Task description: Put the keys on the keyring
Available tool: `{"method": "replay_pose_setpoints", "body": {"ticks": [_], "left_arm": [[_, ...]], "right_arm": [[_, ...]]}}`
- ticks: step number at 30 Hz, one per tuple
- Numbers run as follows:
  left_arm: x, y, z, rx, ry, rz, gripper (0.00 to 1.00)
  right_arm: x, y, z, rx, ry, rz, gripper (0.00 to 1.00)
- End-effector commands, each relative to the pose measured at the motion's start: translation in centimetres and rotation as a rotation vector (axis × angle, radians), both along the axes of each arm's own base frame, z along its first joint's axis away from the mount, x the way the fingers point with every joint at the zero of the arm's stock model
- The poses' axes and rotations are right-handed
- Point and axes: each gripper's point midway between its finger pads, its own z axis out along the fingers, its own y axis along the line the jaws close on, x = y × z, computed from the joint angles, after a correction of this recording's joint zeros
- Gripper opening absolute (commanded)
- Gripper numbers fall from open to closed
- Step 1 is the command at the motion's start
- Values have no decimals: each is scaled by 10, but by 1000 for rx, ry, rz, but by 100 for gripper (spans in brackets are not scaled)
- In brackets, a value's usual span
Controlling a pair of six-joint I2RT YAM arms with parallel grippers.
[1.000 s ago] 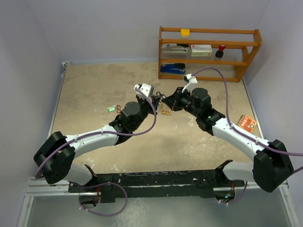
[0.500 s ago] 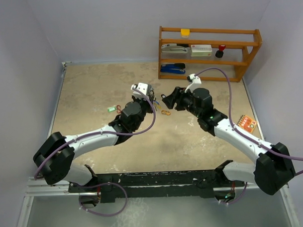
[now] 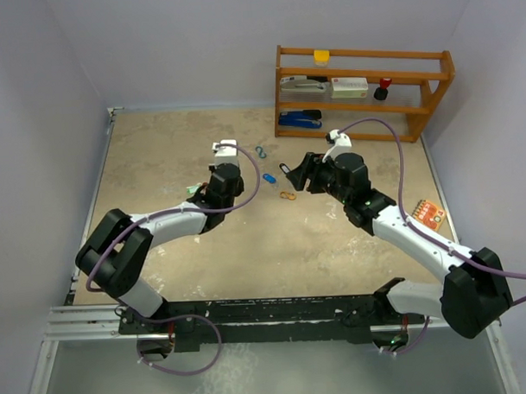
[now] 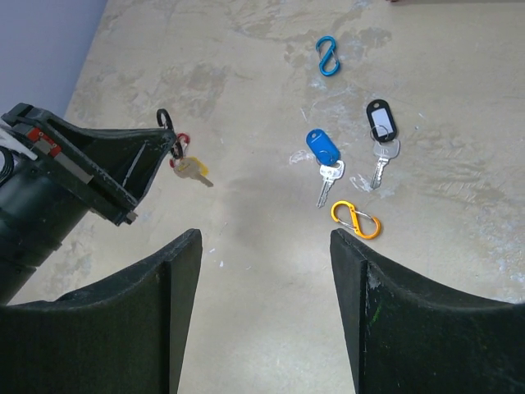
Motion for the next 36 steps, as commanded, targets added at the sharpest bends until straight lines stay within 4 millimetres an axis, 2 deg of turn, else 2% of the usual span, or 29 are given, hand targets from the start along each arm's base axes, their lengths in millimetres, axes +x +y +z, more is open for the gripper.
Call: {"method": "replay_pose_setpoints", "body": {"ticks": [1,9,13,16,22,24,29,30,33,36], "left_arm": [[17,12,8,-55,-10,89,0],[25,39,-24,-47,62,174,1],[28,54,-33,-57,85,206,9],[28,61,-33,-53,92,225,22],[27,73,-22,-51,79,267,57],[26,75,-18,-49,76,273,63],[30,61,-4,-84,85,216,64],[31,55,-4,-88,98,191,64],[34,31,-5,-96,132,107,64],[34,10,-9,-50,148,60,64]], "right_arm": [[8,-3,34,16,-85,-17,67],[7,-8,34,14,-86,-25,67],[8,-8,30,11,-77,-24,67],[9,-8,28,9,-72,-23,67],[10,-8,24,6,-65,-21,67],[11,-6,22,0,-59,-15,67],[21,-4,0,-67,15,-15,67],[23,-6,-10,-96,43,-22,68],[33,-8,-21,-149,86,-48,68],[36,-2,-33,-162,121,-20,68]]}}
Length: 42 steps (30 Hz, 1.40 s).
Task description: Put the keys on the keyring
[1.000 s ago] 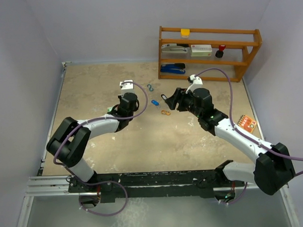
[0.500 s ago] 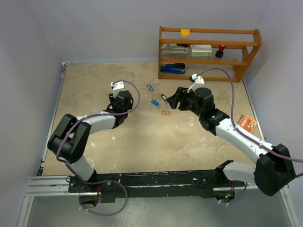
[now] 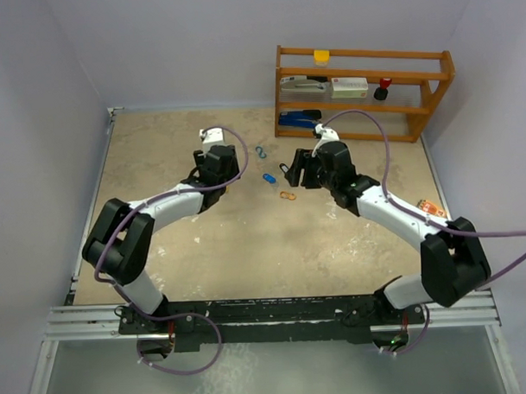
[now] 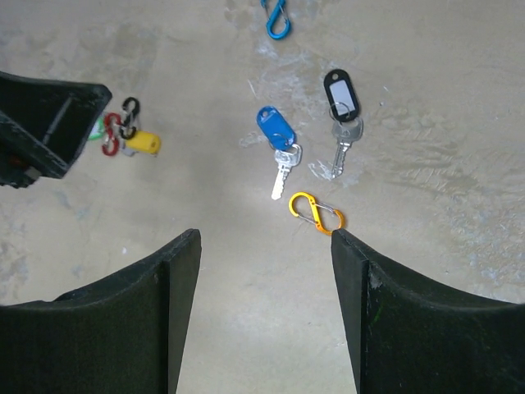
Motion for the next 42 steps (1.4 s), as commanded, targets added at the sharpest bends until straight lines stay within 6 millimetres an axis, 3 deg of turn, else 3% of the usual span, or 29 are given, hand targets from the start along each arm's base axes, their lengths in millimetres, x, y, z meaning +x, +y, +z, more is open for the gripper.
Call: {"method": "replay_pose_setpoints", "body": {"ticks": [1,5,9,14,18,20,21,25,42], "left_arm": [[7,-41,13,-1,-4,-104,64],[6,-64,12,-20,2,-181,63],[8,-71,8,-30,8,-194,63],[27,-84,8,-47,13,-186,64],[56,-101,3,-34,38,-164,66],[72,-108,-5,-7,65,-143,66],[79,-111,-18,14,95,-139,66],[99,-119,-28,24,112,-108,67],[128,-126,-58,15,107,-80,68]], "right_arm": [[11,1,1,-44,16,12,67],[16,-1,-9,-70,33,-12,67],[21,-2,-15,-106,56,-13,68],[21,-6,-26,-133,80,-27,68],[18,-9,-23,-134,74,-32,68],[17,-11,-19,-138,65,-37,68],[16,-12,-18,-139,62,-40,68],[13,-18,-10,-139,45,-46,68],[0,-47,15,-109,-22,-85,68]]}}
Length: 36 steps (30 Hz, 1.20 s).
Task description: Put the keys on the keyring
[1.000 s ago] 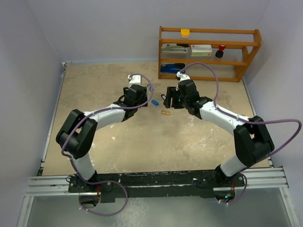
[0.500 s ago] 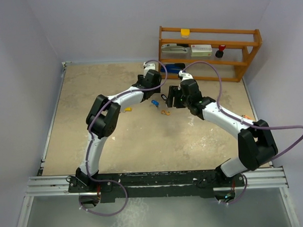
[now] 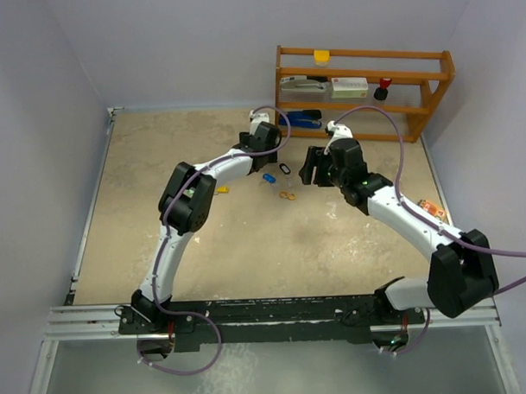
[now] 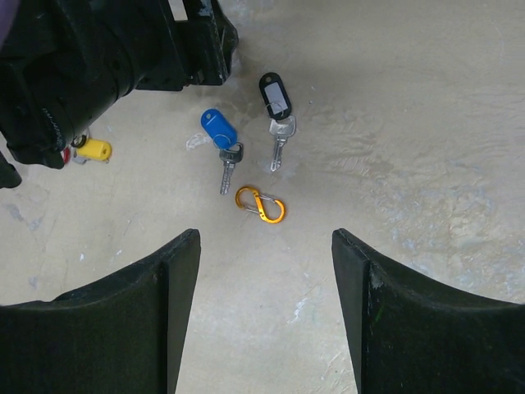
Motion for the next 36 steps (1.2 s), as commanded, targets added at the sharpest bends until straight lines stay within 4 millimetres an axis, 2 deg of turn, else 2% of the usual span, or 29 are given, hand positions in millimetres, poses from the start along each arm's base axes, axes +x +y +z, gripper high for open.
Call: {"method": "replay_pose_setpoints", "body": {"ticks": [1,7,21,23,26,27,32,36], "left_arm": [[18,-7,12,-45,-57,23,68],[25,-8,7,-44,-53,23,67],[22,-3,-3,-37,-27,29,49],[21,-4,-4,-37,-22,25,40],[20,-2,-7,-33,-13,26,8],[19,-2,-8,-31,-9,25,0],[15,2,-9,-37,-12,29,0],[13,5,3,-49,-37,32,0]], "right_arm": [[0,-8,14,-1,-46,-13,68],[0,-10,15,2,-49,-16,68],[1,-10,14,9,-45,-19,68],[1,-9,15,12,-46,-18,68],[0,-10,15,10,-44,-17,68],[0,-10,15,11,-45,-18,68],[0,-10,16,15,-46,-17,68],[0,-8,15,16,-44,-11,68]]}}
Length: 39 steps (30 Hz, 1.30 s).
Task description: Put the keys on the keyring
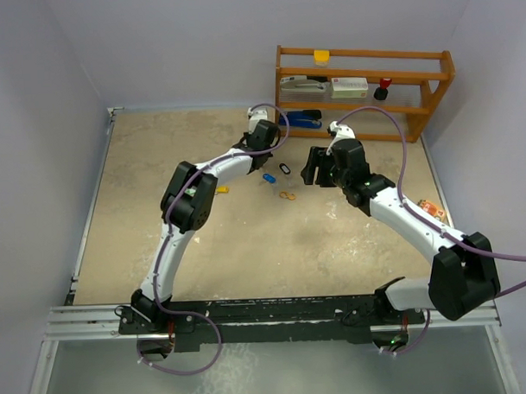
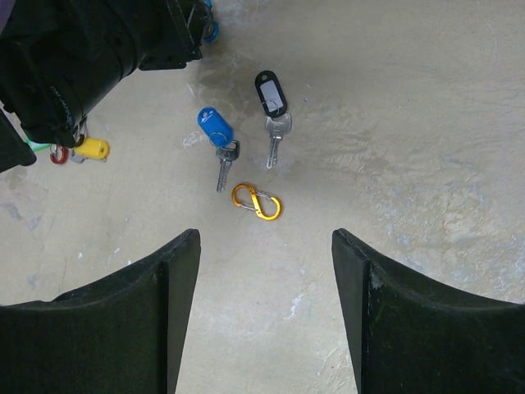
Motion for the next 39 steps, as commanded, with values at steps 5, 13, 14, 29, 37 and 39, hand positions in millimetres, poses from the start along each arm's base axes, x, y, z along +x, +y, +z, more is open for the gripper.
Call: {"method": "replay_pose_setpoints", "body": {"ticks": [5,13,14,29,37,39], "left_arm": [[-18,15,40,-47,-62,3,0],[-74,60,104,-108,-204,41,0],[-82,66,109,-109,-216,45,0],[-131,107,177,-131,-337,64,0],[-131,104,177,-141,-336,52,0],[-131,104,177,-140,-335,52,0]], "right_arm": [[3,7,8,26,-41,41,68],[17,40,-27,-14,42,162,66],[19,46,-30,-17,49,171,65],[44,72,-81,-121,171,188,63],[59,79,-84,-139,152,186,60],[65,80,-85,-146,151,177,59]]}}
